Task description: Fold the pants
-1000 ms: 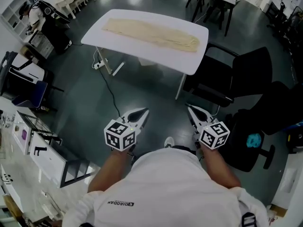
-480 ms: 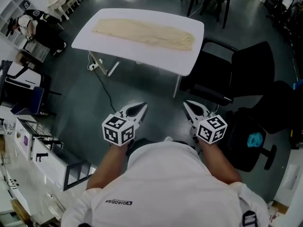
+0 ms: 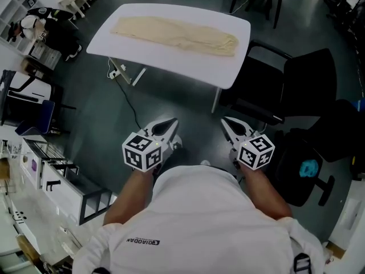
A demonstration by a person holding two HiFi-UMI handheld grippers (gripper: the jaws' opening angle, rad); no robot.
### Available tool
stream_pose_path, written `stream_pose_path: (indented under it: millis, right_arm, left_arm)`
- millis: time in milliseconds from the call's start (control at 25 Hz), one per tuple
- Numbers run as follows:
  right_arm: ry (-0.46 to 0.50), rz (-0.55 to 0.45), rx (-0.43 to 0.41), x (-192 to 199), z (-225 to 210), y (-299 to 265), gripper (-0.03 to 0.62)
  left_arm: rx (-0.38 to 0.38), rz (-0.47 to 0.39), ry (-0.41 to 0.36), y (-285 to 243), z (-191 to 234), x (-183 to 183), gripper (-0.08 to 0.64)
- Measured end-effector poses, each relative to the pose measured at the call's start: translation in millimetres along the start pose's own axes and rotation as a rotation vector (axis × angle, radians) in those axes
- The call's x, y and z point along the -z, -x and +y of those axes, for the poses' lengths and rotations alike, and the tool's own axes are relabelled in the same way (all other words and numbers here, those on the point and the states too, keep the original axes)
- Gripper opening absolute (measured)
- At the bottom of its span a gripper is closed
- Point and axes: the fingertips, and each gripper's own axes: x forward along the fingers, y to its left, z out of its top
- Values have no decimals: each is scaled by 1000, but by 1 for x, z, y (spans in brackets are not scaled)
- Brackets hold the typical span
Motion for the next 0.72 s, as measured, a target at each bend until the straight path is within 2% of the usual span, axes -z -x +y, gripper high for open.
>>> stream_pose_path:
  millis: [200, 440, 720]
  right_arm:
    - [-16, 13, 37, 3, -16, -10, 18]
    - [-16, 21, 66, -6, -32, -37, 18]
    - [-41, 44, 107, -23, -52, -94, 18]
  left_arm:
    - [26, 10, 4, -17, 15, -3, 28]
    - [50, -14, -9, -39, 43, -29, 28]
    - [78, 0, -6, -59, 99, -51, 28]
